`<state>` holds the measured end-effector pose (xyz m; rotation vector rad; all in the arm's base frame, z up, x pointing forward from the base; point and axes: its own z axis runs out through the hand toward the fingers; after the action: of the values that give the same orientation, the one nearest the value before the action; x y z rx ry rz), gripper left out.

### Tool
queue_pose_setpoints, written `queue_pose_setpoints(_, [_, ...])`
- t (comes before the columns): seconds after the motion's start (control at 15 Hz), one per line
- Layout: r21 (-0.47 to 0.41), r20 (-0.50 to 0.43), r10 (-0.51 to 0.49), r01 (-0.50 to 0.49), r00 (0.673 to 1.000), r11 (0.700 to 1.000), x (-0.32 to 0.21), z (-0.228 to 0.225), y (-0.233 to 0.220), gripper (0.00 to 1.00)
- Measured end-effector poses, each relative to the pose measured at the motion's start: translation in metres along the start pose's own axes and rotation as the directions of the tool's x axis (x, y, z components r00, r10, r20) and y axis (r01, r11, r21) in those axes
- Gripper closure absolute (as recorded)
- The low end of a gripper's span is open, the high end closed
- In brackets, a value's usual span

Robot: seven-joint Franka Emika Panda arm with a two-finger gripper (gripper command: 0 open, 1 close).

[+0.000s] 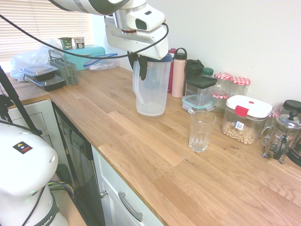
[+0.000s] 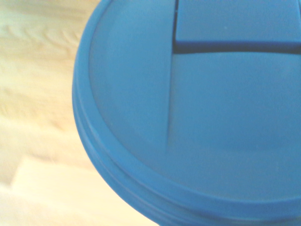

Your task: Pour me some water

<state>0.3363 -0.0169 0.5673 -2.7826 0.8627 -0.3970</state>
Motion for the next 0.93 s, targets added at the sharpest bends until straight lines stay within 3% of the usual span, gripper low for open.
queue_pose_setpoints(0.53, [-0.047, 0.067, -0.129, 0.132, 0.989, 0.990, 0.040, -0.017, 0.143, 1.00])
queue_pose_setpoints(0.73, [-0.083, 0.083, -0.101, 0.108, 0.991, 0.991, 0.065, -0.014, 0.170, 1.00])
queue_pose_setpoints(0.93, [-0.190, 0.122, -0.057, 0.080, 0.991, 0.979, 0.113, -0.010, 0.188, 1.00])
